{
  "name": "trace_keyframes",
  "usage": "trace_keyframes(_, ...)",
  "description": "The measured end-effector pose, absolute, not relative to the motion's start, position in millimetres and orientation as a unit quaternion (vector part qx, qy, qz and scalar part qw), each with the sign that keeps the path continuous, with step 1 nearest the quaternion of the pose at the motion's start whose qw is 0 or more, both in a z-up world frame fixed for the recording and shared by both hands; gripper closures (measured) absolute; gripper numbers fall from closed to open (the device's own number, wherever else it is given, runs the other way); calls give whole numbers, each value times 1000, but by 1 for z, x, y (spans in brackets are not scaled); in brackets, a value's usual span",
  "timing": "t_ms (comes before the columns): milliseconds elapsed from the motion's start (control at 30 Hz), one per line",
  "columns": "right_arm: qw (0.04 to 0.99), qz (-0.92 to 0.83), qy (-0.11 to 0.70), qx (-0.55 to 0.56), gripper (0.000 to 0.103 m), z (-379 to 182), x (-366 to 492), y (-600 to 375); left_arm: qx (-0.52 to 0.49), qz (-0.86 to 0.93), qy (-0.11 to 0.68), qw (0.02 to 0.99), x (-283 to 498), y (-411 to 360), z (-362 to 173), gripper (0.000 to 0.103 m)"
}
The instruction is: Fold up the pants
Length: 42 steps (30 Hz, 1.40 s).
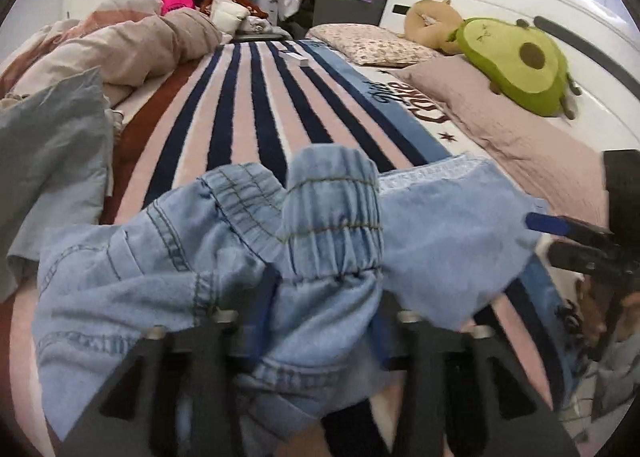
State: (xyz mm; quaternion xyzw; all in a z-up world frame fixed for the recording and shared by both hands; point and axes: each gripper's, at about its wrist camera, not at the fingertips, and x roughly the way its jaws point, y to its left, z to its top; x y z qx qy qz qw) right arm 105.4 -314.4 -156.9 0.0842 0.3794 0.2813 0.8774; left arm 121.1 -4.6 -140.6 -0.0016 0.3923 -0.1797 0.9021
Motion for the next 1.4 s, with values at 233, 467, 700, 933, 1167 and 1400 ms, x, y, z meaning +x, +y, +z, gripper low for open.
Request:
trace_keyframes(233, 850, 325, 401, 111, 1, -158, 116, -282, -45, -177, 347, 920, 82, 33, -106, 33)
trace_keyframes(467, 820, 372, 417, 127, 1, -157, 132, -227, -82, -103, 321, 938, 54, 101, -99, 32)
trace_keyframes(700, 784, 391, 457, 154, 1, -176, 163, -174, -124, -65, 323, 936, 34, 152, -121, 32)
trace_keyframes(933, 791, 337, 478, 179, 66, -189, 183, -155, -157, -60, 332, 928, 31, 174, -143, 32)
trace_keyframes(1167, 839, 320, 409, 159, 79, -162, 145, -177, -149, -78, 334, 928, 36, 163, -141, 32)
trace_keyframes(1400, 817, 312, 462, 146, 69, -197, 144, -188, -138, -76, 362, 919, 59, 143, -155, 32)
